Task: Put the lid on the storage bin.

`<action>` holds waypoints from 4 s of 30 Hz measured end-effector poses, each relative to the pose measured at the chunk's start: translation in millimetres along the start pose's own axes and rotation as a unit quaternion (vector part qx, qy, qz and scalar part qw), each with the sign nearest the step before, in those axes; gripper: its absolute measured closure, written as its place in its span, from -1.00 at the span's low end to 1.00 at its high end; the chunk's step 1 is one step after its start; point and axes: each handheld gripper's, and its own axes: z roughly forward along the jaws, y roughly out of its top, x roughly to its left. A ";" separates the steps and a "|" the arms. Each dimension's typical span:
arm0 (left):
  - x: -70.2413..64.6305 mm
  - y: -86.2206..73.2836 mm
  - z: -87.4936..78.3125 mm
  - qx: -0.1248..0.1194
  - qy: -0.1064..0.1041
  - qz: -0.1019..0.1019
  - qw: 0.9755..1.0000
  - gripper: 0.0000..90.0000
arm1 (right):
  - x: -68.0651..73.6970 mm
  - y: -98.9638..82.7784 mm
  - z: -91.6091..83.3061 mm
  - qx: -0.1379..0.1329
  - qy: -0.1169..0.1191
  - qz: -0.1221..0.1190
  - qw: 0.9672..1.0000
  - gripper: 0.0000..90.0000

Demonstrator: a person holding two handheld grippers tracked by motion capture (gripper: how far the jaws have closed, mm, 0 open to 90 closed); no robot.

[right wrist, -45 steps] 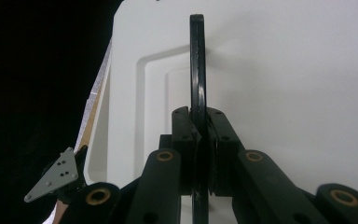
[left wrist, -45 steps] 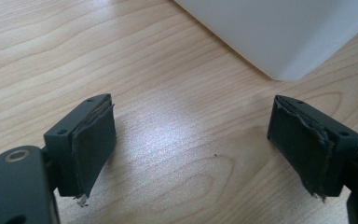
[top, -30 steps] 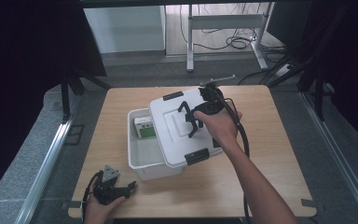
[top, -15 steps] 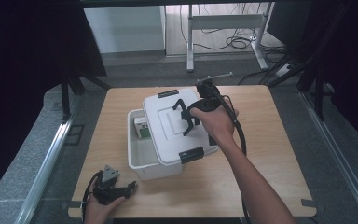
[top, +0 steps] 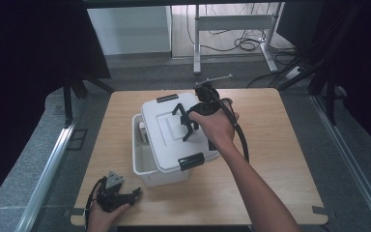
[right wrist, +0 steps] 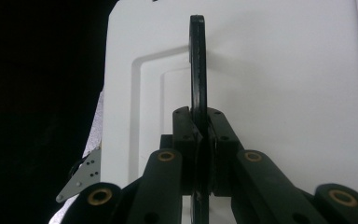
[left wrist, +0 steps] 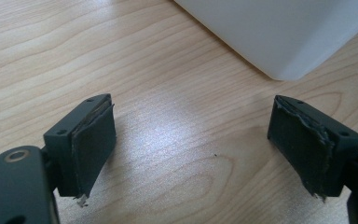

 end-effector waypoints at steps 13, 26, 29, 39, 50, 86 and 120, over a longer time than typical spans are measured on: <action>0.0 0.0 0.0 0.000 0.000 0.000 1.000 -0.66 | 17.6 3.9 29.4 0.020 -0.009 0.017 1.000 0.87; 0.0 0.0 -0.1 0.001 -0.001 0.002 1.000 -0.66 | 25.3 8.8 60.8 0.034 -0.029 0.052 0.998 0.87; 0.1 0.0 -0.1 0.001 -0.001 0.003 1.000 -0.67 | 27.0 10.8 68.8 0.035 -0.034 0.063 0.997 0.87; 0.4 0.3 0.3 0.000 -0.004 0.004 1.000 -0.67 | 22.2 12.8 89.4 0.040 -0.056 0.086 0.994 0.88; 0.4 0.3 0.3 0.000 -0.004 0.004 1.000 -0.67 | 23.9 8.5 86.4 0.042 -0.054 0.081 0.994 0.87; 0.5 0.5 0.3 0.001 -0.004 0.006 1.000 -0.67 | 29.6 -1.3 90.7 0.040 -0.077 0.070 0.994 0.87; 0.5 0.7 0.5 0.001 -0.005 0.006 1.000 -0.67 | 28.4 -3.2 91.2 0.054 -0.069 0.070 0.994 0.67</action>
